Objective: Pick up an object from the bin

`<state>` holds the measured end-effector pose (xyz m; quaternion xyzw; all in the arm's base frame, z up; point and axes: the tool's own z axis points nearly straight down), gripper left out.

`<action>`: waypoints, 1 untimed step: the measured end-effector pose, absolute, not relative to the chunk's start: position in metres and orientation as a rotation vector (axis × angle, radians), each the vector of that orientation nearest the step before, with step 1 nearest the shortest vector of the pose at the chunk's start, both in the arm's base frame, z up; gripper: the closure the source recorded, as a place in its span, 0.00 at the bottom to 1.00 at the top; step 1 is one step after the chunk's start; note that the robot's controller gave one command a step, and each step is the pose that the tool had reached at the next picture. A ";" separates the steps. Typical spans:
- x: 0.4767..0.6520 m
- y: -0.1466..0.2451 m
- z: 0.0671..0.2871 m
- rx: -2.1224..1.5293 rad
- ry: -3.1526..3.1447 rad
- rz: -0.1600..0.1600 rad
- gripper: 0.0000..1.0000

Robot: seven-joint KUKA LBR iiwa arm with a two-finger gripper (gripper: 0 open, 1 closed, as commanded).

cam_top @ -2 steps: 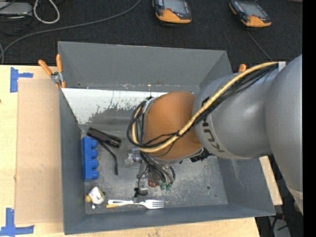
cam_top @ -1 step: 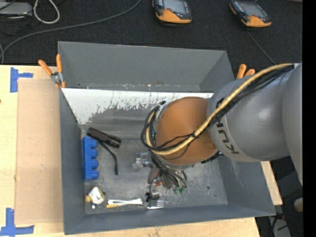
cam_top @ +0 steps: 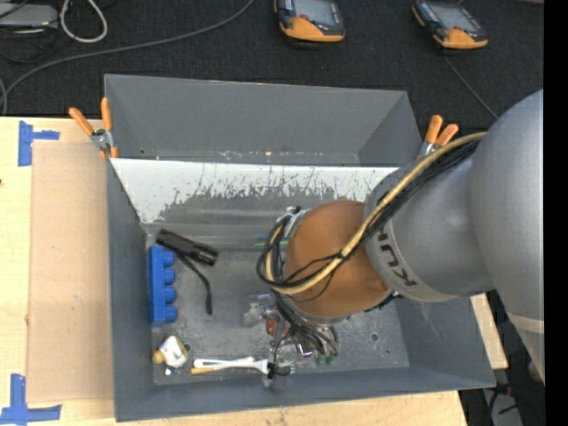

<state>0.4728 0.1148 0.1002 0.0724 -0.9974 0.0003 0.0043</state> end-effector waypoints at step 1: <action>0.478 0.142 0.071 0.290 -3.152 -0.008 0.00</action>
Offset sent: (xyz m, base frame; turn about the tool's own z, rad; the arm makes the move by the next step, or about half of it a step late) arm 0.0030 0.0278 -0.0302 0.0349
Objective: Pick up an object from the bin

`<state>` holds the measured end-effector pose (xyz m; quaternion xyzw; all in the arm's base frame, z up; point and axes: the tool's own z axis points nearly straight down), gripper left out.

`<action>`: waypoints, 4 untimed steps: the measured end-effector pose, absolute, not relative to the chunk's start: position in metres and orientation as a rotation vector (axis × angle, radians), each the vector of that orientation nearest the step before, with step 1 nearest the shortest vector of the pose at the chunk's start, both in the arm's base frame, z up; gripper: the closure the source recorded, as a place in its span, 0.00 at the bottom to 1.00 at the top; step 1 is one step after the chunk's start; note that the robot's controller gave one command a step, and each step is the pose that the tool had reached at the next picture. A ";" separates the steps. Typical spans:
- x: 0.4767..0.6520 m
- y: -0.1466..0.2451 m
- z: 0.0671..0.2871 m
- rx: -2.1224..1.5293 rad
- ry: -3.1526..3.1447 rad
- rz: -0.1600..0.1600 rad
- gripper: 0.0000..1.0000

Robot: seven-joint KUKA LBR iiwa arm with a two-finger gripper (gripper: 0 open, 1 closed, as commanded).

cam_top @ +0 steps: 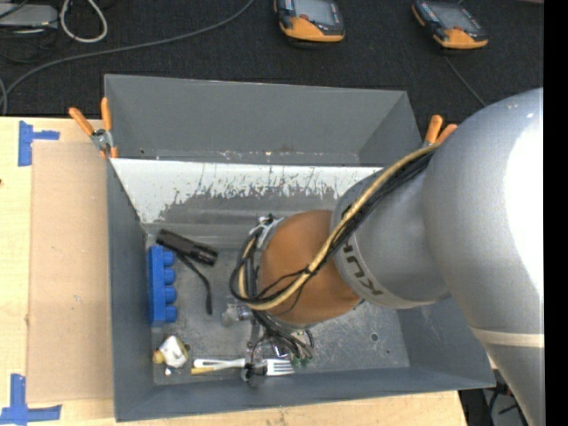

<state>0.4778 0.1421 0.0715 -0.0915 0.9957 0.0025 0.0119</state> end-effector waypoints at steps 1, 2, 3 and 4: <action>0.475 0.142 0.070 -0.195 3.137 0.001 1.00; 0.476 0.142 0.070 -0.178 3.141 0.000 1.00; 0.475 0.142 0.099 -0.176 3.143 -0.001 1.00; 0.474 0.142 0.116 -0.175 3.146 -0.002 1.00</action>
Offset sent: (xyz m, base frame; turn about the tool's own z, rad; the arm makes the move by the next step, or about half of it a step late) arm 0.0000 0.0000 0.0000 0.0000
